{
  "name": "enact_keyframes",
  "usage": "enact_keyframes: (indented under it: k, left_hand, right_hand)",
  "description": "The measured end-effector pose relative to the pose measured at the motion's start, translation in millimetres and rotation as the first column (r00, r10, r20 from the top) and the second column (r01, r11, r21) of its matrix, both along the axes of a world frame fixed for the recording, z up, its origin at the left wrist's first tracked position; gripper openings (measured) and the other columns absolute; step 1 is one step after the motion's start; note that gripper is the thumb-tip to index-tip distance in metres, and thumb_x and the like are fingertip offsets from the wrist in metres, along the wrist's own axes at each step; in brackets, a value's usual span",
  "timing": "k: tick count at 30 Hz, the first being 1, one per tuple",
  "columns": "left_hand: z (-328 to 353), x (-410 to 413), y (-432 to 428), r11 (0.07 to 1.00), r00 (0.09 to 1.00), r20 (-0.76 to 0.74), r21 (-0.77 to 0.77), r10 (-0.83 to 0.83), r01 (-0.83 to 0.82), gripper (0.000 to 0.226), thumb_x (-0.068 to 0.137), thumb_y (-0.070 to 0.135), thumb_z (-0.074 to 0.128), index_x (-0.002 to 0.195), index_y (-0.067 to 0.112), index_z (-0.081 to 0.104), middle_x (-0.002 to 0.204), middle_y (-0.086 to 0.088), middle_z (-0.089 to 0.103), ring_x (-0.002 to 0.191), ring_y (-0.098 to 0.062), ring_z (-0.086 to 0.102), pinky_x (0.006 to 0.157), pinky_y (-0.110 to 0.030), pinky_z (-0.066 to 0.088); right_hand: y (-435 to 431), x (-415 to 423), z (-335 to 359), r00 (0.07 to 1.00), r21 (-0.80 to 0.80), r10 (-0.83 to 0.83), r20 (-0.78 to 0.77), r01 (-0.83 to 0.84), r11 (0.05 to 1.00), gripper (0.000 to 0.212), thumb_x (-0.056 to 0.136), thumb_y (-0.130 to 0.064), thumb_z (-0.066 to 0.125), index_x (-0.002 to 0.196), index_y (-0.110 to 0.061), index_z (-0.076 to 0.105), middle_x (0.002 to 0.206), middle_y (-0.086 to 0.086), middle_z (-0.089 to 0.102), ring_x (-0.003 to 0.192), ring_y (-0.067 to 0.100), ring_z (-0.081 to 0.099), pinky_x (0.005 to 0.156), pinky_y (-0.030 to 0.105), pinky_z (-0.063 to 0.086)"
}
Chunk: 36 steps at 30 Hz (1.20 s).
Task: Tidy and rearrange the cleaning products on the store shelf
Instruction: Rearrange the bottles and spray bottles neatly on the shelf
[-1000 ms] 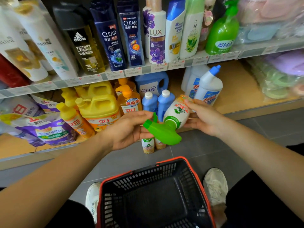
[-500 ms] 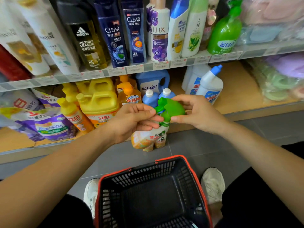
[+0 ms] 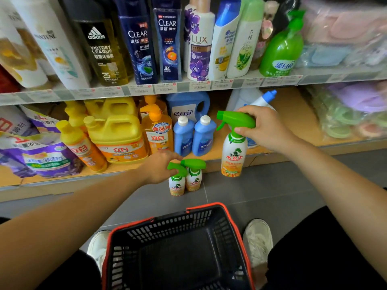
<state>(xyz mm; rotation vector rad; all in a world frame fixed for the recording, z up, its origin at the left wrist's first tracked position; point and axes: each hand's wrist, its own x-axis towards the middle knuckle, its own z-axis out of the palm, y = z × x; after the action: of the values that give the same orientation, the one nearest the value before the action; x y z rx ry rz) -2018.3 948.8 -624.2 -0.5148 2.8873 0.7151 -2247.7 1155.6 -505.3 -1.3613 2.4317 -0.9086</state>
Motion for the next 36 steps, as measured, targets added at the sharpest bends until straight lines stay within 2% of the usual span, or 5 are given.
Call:
enact_keyframes:
  k: [7, 12, 20, 30, 36]
  left_hand:
    - [-46, -2, -17, 0.96, 0.949, 0.291, -0.208, -0.12, 0.185, 0.075, 0.097, 0.046, 0.059, 0.159, 0.023, 0.024, 0.164, -0.008, 0.03, 0.149, -0.029, 0.027, 0.12, -0.036, 0.025]
    - [-59, 3, -20, 0.995, 0.98, 0.201, -0.103, 0.008, 0.013, 0.062, 0.093, 0.043, 0.067, 0.148, 0.024, 0.045, 0.129, -0.011, 0.057, 0.12, -0.03, 0.056, 0.095, -0.034, 0.041]
    - [-63, 15, -22, 0.982, 0.955, 0.237, 0.029, 0.176, -0.188, 0.05, 0.092, 0.038, 0.071, 0.134, 0.016, 0.06, 0.126, -0.011, 0.068, 0.111, -0.03, 0.063, 0.092, -0.038, 0.051]
    - [-16, 22, -19, 0.952, 0.967, -0.023, 0.186, 0.252, -0.243, 0.026, 0.092, 0.028, 0.073, 0.113, 0.014, 0.073, 0.102, -0.005, 0.074, 0.09, -0.025, 0.066, 0.08, -0.044, 0.053]
    - [24, 27, -17, 0.949, 0.968, -0.1, 0.241, 0.231, -0.202, 0.026, 0.092, 0.028, 0.072, 0.114, 0.015, 0.071, 0.102, -0.005, 0.073, 0.091, -0.023, 0.065, 0.082, -0.047, 0.053]
  right_hand:
    - [-32, -30, -11, 0.977, 0.11, -0.012, -0.214, 0.037, 0.993, 0.039, 0.082, -0.021, 0.079, 0.117, -0.019, 0.062, 0.109, 0.006, 0.069, 0.102, 0.026, 0.062, 0.073, 0.028, 0.037]
    - [-46, -45, -33, 0.965, 0.15, -0.013, -0.263, 0.055, 0.987, 0.042, 0.081, -0.019, 0.08, 0.12, -0.016, 0.063, 0.11, 0.013, 0.07, 0.105, 0.034, 0.062, 0.082, 0.039, 0.048]
    - [-68, -63, -51, 0.908, 0.217, -0.033, -0.417, 0.135, 0.967, 0.05, 0.09, -0.028, 0.07, 0.137, -0.016, 0.057, 0.116, 0.02, 0.066, 0.115, 0.036, 0.05, 0.086, 0.039, 0.043]
    - [-80, -67, -61, 0.952, 0.033, -0.157, -0.262, 0.171, 0.985, 0.06, 0.086, -0.015, 0.075, 0.142, -0.011, 0.053, 0.137, 0.017, 0.059, 0.127, 0.037, 0.051, 0.106, 0.042, 0.04]
    - [-58, -37, -70, 0.915, -0.15, -0.174, -0.365, 0.126, 0.981, 0.041, 0.08, -0.017, 0.078, 0.118, -0.008, 0.066, 0.117, 0.011, 0.061, 0.107, 0.031, 0.056, 0.088, 0.04, 0.047]
